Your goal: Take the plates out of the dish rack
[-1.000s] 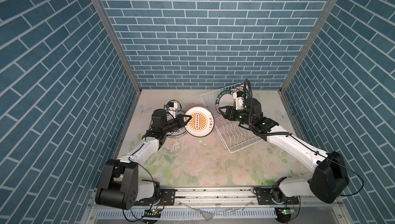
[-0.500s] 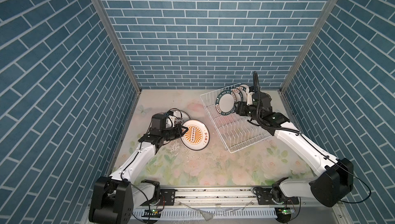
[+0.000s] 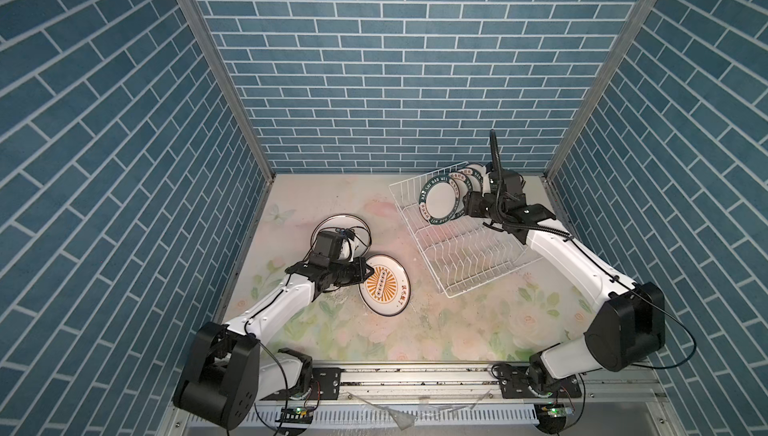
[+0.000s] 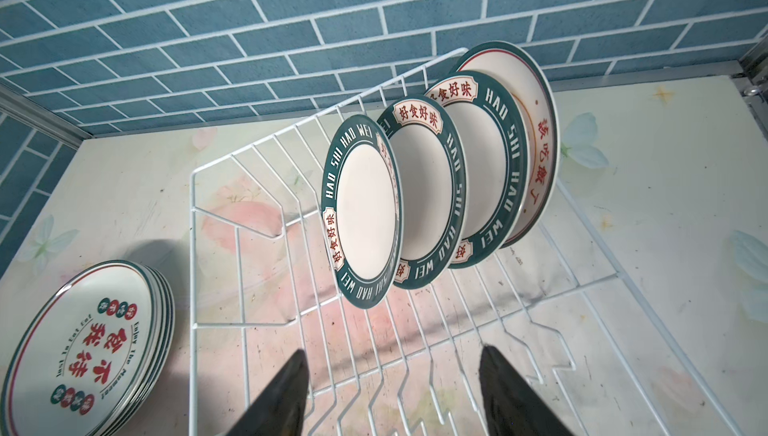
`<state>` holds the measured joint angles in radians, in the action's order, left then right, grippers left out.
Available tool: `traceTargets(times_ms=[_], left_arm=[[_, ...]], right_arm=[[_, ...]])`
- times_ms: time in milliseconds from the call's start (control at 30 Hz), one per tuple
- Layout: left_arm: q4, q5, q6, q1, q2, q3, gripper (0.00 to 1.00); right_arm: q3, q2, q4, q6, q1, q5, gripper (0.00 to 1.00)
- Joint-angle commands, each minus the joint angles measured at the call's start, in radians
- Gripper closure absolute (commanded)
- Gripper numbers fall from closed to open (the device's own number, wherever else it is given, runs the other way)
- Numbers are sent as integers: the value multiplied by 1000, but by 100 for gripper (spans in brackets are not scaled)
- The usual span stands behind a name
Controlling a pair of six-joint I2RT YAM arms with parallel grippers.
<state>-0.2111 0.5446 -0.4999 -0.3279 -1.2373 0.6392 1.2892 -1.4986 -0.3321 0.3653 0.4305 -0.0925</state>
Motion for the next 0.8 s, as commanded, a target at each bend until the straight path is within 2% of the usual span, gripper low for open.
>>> traceTargets(times_ms=[0,133,467,767], left_arm=[[30,5,21,-6,-39,-14,100],[65,29,17,-13,-73,-34,100],[66,4,57,-19,-135,-35,99],[74,21,63,-19,-213,-24,95]], right_arm=[[57,-35,-24,-43,-10,-19,34],[77,-75,-18,-42,-22,12,34],[171,-187,-33,-62,-26,38,39],[259,-322,-42,-68,-34,7,40]])
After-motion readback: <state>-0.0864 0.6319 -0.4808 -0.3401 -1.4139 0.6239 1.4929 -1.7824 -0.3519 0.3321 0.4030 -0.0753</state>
